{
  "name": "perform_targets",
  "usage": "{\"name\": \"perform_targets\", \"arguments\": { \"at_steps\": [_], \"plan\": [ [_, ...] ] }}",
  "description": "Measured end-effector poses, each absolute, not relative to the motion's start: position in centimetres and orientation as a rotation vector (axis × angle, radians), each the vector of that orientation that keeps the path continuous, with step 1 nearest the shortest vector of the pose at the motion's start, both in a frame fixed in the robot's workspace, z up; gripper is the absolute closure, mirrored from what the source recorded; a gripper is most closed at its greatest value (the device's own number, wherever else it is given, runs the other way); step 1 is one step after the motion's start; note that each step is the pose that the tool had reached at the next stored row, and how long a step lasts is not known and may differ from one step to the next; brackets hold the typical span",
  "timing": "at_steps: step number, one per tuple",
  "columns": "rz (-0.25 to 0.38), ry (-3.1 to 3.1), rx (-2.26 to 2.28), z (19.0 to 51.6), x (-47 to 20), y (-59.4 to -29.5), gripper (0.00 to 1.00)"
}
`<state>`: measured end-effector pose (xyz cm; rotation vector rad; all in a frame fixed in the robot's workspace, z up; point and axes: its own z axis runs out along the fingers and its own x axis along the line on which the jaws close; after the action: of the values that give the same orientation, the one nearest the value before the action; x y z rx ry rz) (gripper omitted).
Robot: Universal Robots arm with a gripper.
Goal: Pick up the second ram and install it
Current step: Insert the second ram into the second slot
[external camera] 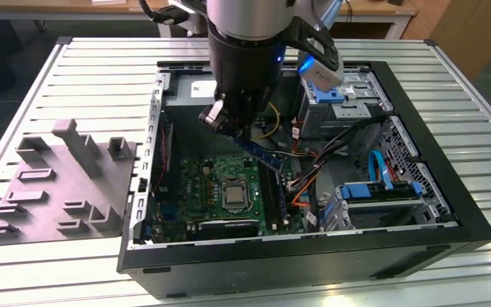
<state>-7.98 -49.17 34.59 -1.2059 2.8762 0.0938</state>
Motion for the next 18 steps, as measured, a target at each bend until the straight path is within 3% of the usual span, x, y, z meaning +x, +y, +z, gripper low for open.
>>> {"name": "perform_targets", "arguments": {
  "at_steps": [18],
  "plan": [
    [0.087,3.025,-0.718,34.18,-7.98,-49.17,0.88]
  ]
}}
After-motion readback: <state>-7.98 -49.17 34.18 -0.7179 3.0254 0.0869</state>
